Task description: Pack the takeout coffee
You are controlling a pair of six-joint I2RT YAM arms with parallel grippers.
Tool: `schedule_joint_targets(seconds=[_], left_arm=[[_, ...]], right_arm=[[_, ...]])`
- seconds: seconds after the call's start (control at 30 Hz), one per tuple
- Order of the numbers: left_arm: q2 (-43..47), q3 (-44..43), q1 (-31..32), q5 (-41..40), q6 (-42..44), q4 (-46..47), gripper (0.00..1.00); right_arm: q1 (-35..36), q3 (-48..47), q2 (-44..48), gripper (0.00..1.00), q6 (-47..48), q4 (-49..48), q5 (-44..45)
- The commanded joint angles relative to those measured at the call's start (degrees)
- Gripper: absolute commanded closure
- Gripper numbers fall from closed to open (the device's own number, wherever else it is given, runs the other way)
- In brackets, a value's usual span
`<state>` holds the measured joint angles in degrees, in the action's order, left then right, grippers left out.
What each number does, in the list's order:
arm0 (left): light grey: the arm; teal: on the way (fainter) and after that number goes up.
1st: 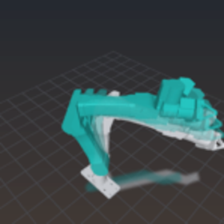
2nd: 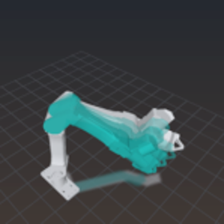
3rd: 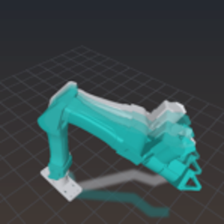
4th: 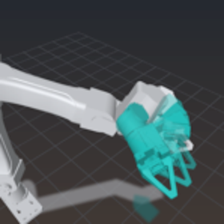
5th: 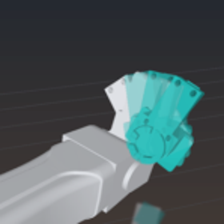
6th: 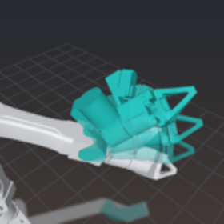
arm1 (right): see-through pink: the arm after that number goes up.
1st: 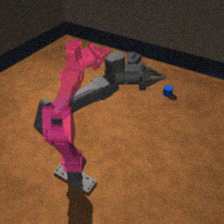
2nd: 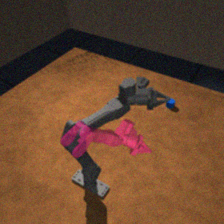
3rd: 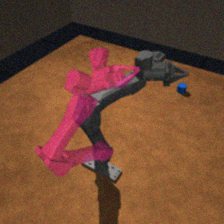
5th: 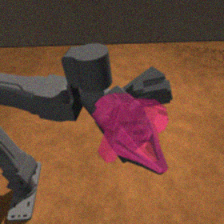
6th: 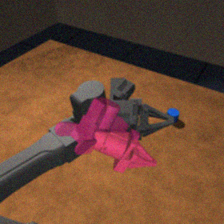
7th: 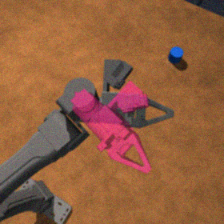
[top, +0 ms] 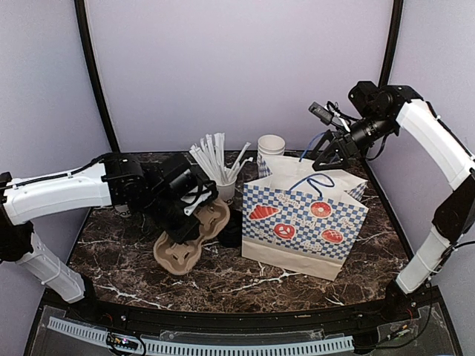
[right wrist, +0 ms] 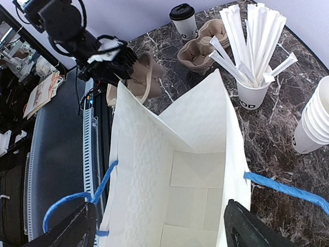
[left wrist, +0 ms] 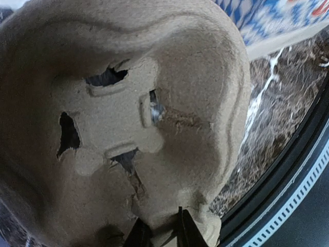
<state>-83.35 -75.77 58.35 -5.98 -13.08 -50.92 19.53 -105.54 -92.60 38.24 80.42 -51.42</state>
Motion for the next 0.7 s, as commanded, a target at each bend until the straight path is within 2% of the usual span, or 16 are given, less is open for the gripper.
schedule_joint_targets(seconds=[0.0,0.07,0.2,0.3,0.37,0.43,0.53,0.57,0.67], left_arm=[[0.21,6.83,-1.33,6.59,-8.78,-4.68,0.83],[-0.54,9.66,-2.30,9.26,-9.03,-3.15,0.81],[-3.66,12.26,-3.60,13.89,-7.85,0.12,0.60],[-6.91,11.17,-3.75,14.41,-6.32,-0.68,0.45],[-7.94,8.03,-3.76,12.57,-4.85,-4.07,0.42],[-7.96,-1.39,-3.72,8.79,-3.60,-8.18,0.41],[-7.16,-14.50,-3.77,2.29,-0.10,-9.62,0.40],[-7.17,-21.49,-3.72,1.41,0.87,-7.79,0.40],[-6.81,-29.43,-3.76,0.17,6.83,1.80,0.39]], right_arm=[[1.21,-0.47,1.05,0.13,2.12,0.41,0.79],[1.98,-0.44,1.04,0.13,2.42,0.35,1.20],[3.98,0.36,1.16,0.13,2.19,-0.29,2.87],[5.04,1.21,1.68,0.14,1.80,-0.89,3.59],[5.53,1.53,2.16,0.14,1.63,-1.01,4.13],[5.84,2.31,3.02,0.14,2.61,-1.02,4.63],[7.78,4.89,5.53,0.14,4.51,-2.18,7.10],[8.88,5.47,6.17,0.14,5.08,-2.34,7.66],[10.98,5.37,6.75,0.14,5.43,-2.50,9.18]])
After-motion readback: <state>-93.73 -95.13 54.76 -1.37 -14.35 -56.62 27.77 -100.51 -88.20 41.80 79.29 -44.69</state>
